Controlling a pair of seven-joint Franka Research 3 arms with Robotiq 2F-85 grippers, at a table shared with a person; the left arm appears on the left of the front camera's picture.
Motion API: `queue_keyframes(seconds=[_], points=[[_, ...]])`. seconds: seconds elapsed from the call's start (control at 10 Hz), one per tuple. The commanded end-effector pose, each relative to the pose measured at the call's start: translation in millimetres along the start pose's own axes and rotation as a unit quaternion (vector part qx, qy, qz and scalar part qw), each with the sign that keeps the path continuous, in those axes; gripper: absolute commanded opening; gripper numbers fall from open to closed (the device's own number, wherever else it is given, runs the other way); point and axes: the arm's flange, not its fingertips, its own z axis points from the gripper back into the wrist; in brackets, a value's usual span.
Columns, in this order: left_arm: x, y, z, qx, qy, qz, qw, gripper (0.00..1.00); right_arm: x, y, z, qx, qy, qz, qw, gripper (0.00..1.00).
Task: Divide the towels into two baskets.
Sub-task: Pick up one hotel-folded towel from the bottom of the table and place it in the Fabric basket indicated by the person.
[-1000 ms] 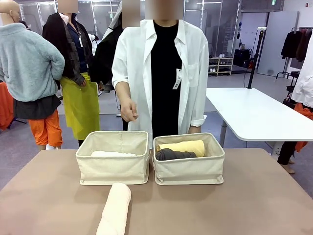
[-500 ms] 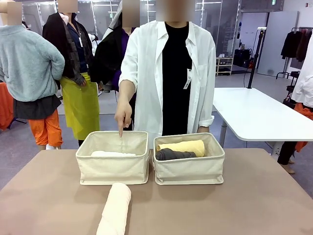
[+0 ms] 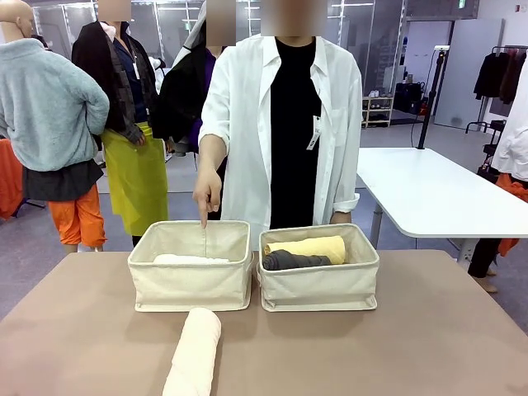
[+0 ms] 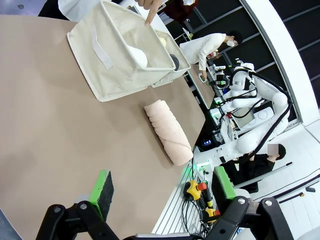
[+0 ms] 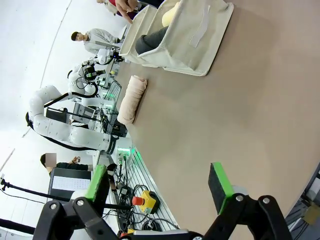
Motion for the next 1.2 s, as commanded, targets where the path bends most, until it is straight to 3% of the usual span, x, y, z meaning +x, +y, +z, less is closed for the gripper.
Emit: queue_keyframes(seconds=[0.0,0.6,1.1], points=[[0,0,0,0.000,0.000,0.000,1.000,1.00,-4,5,-2,-0.005,0.005,-0.003,1.000,1.00],[8,-122,-147,0.103,0.168,0.003,0.980,1.00,-4,5,-2,-0.005,0.005,-0.003,1.000,1.00],[-4,-166,-267,0.154,0.257,-0.006,0.954,1.00,-4,5,-2,-0.005,0.005,-0.003,1.000,1.00]])
